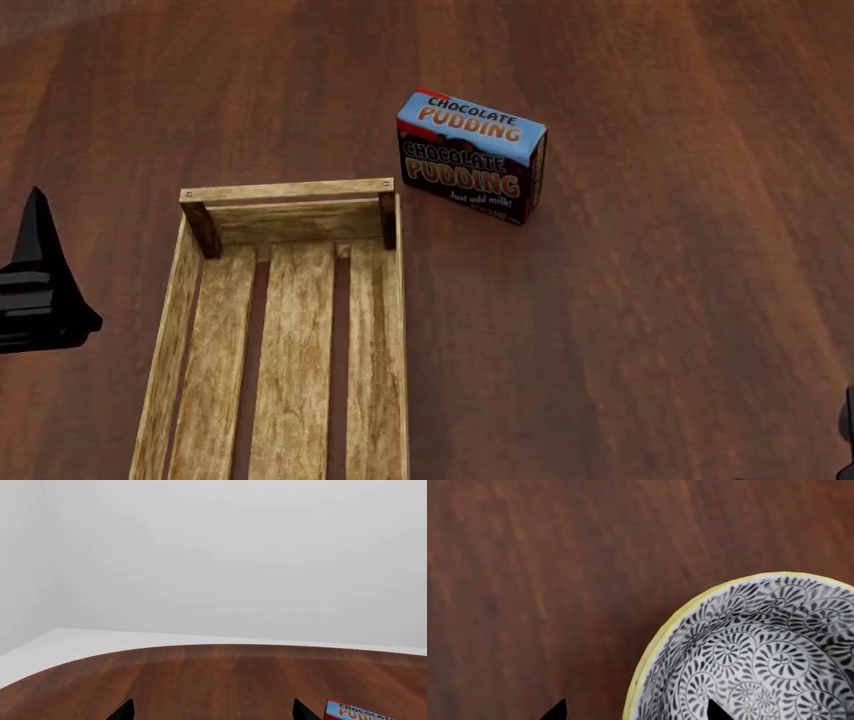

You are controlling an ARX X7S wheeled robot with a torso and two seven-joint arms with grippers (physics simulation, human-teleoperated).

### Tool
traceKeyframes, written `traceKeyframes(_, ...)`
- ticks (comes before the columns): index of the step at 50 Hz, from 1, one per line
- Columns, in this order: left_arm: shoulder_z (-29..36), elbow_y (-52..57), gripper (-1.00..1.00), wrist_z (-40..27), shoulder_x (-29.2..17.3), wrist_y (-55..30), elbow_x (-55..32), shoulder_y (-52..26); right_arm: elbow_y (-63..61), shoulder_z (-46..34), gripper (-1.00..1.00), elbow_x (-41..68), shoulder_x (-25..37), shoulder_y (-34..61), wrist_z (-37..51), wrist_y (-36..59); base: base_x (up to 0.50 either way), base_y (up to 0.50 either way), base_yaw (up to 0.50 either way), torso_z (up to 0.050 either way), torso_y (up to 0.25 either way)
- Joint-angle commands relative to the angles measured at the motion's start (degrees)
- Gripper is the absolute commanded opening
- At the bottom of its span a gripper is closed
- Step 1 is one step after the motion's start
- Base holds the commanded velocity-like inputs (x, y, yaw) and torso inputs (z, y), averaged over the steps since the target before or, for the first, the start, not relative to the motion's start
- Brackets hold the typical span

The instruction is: Stack the left bowl on the right bowl and place them in the tray.

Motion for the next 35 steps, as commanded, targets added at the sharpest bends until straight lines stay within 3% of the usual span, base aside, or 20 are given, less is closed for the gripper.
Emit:
traceKeyframes(1, 0.11, -0.27, 1.00, -0.02, -0.09, 0.28, 0.06, 0.02, 1.77, -0.47, 1.00, -0.20, -0.61, -0.24, -1.16, -0.37, 0.00, 0.00, 0.00, 0.000, 0.000)
traceKeyframes(35, 1.21, -1.48, 1.00, 0.14, -0.13, 1.25, 0.83, -0.02, 8.78, -3.08, 1.00, -1.32, -2.70, 0.51, -4.38, 0.45, 0.00, 0.00, 0.00, 0.000, 0.000)
